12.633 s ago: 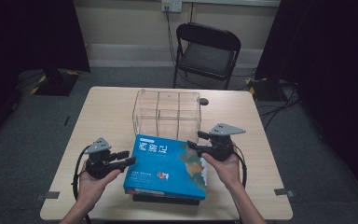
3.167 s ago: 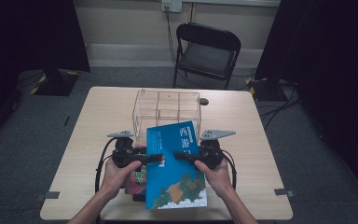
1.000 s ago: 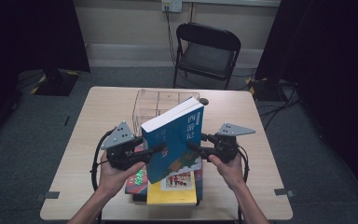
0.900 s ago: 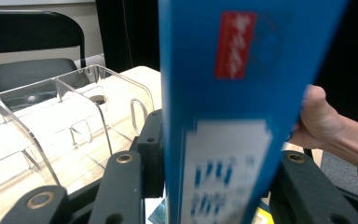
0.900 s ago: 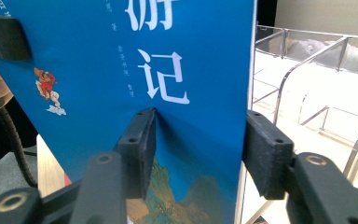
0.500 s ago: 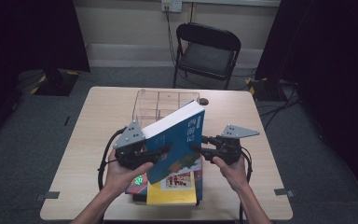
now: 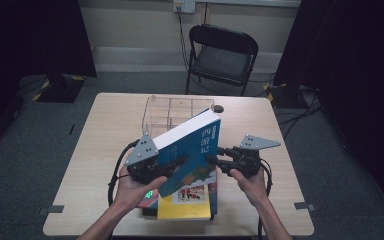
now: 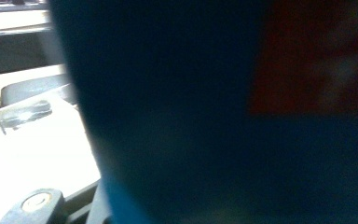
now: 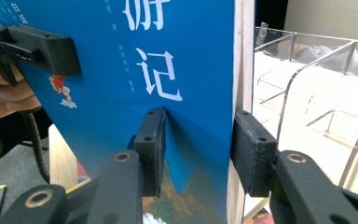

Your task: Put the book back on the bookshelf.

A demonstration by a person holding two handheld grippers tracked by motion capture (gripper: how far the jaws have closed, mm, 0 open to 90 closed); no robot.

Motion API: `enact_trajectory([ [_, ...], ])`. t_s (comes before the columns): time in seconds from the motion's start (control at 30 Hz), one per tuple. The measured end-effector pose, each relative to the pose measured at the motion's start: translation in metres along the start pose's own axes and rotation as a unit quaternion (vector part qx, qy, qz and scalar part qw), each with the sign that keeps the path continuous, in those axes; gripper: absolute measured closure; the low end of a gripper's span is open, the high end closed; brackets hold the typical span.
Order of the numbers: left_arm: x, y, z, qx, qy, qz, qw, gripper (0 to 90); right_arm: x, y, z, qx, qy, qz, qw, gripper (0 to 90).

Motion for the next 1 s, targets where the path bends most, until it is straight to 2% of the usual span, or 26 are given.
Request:
enact_trajectory([
  [0.13, 0.000, -0.003, 0.001, -0.014, -0.003, 0.000, 0.9999, 58.0, 0.000, 0.000, 0.000, 0.000, -0.001, -0.001, 1.0000, 58.8],
  [0.3, 0.004, -0.004, 0.002, -0.011, 0.018, 0.010, 0.9997, 60.5, -0.001, 0.001, -0.001, 0.001, -0.002, -0.002, 1.0000, 62.6],
  [0.37, 0.006, -0.005, 0.003, -0.009, 0.028, 0.011, 0.9995, 61.0, -0.001, 0.001, -0.001, -0.001, -0.005, -0.003, 1.0000, 59.8],
  [0.5, 0.011, -0.004, 0.002, -0.011, 0.036, -0.004, 0.9993, 61.1, 0.000, -0.003, 0.001, 0.006, -0.006, -0.014, 0.9999, 56.5],
  [0.57, 0.012, -0.002, 0.001, -0.012, 0.043, -0.014, 0.9989, 61.3, 0.000, -0.001, 0.000, 0.006, -0.006, -0.011, 0.9999, 56.2],
  [0.6, 0.012, -0.001, 0.001, -0.012, 0.038, -0.015, 0.9991, 61.3, -0.001, 0.000, -0.001, 0.009, -0.006, -0.016, 0.9998, 55.6],
  [0.73, 0.013, 0.003, 0.000, -0.004, 0.044, -0.001, 0.9990, 61.5, -0.007, 0.004, -0.016, 0.029, -0.015, -0.038, 0.9988, 51.8],
  [1.0, 0.031, 0.021, -0.008, -0.008, 0.075, 0.013, 0.9970, 61.4, -0.025, 0.022, -0.054, 0.061, -0.052, -0.081, 0.9935, 44.4],
])
Point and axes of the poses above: each handheld gripper's, and its own axes: y roughly backward along the jaws, z roughly out of its top, x roughly to its left, the point moved 4 cm from there along -y, roughly forward along the jaws, and after that the axes turned 9 degrees about x, right-handed, at the moved point
